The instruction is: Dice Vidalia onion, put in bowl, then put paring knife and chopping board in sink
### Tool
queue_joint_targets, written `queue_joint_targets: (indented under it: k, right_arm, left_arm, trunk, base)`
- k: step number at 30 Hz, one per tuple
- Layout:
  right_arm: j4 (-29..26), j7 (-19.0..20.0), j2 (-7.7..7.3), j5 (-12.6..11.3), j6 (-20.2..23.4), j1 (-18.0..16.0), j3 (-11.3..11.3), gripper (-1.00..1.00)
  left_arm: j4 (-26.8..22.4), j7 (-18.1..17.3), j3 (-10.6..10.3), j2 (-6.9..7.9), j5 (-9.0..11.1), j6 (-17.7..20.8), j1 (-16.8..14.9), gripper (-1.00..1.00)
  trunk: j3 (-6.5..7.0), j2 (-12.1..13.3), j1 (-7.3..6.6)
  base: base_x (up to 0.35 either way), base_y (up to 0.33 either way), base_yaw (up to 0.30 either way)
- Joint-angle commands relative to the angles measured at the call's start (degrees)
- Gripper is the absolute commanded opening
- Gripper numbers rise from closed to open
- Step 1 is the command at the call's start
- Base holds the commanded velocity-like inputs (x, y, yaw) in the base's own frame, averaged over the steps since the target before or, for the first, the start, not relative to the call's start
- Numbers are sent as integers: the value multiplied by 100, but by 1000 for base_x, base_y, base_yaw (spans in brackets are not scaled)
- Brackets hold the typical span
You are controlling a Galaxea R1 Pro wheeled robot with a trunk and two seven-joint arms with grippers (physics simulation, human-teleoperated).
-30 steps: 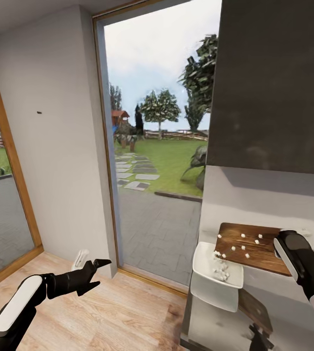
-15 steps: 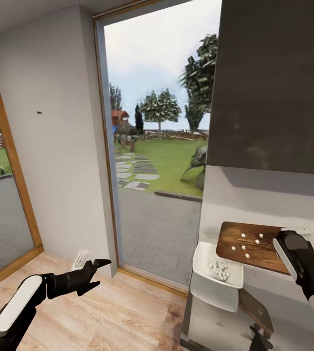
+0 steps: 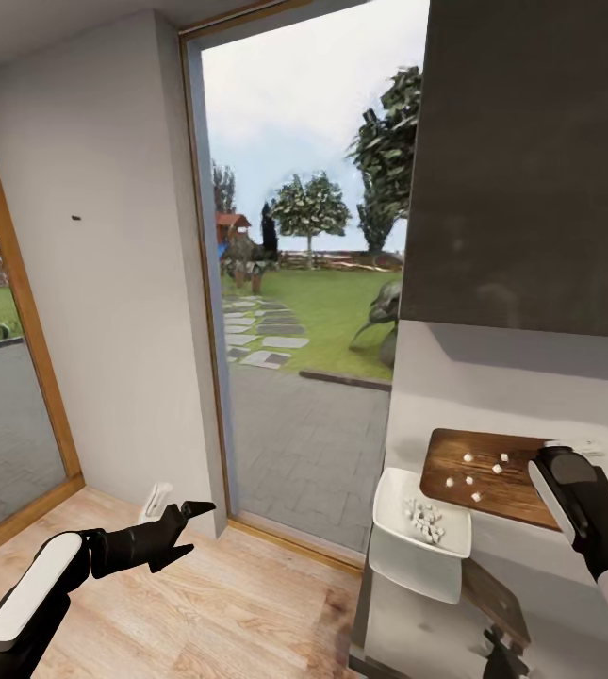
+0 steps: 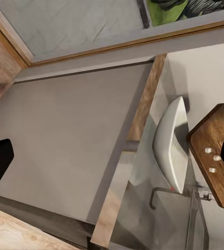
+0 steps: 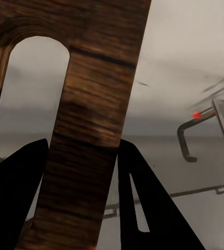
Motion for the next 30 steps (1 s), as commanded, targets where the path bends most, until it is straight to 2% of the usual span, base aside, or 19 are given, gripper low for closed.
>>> queue_joint_targets:
  k: [1,6,30]
  right_arm:
    - [-4,-140,-4,-60,19,-2,23,-100]
    - [-8,-275,2,-66,12,-2,26,-100]
    - [-8,-288,63,-66,12,6,26,-100]
  left_arm:
    - [-4,54,-7,4,61,0,-2,100]
    - [-4,54,-7,4,61,0,-2,100]
    - [-4,54,-7,4,61,0,-2,100]
  trunk:
    - [-3,-5,2]
    - [-3,-5,2]
    - [-3,-5,2]
  base:
    - [0,0,0]
    - [0,0,0]
    - [0,35,0]
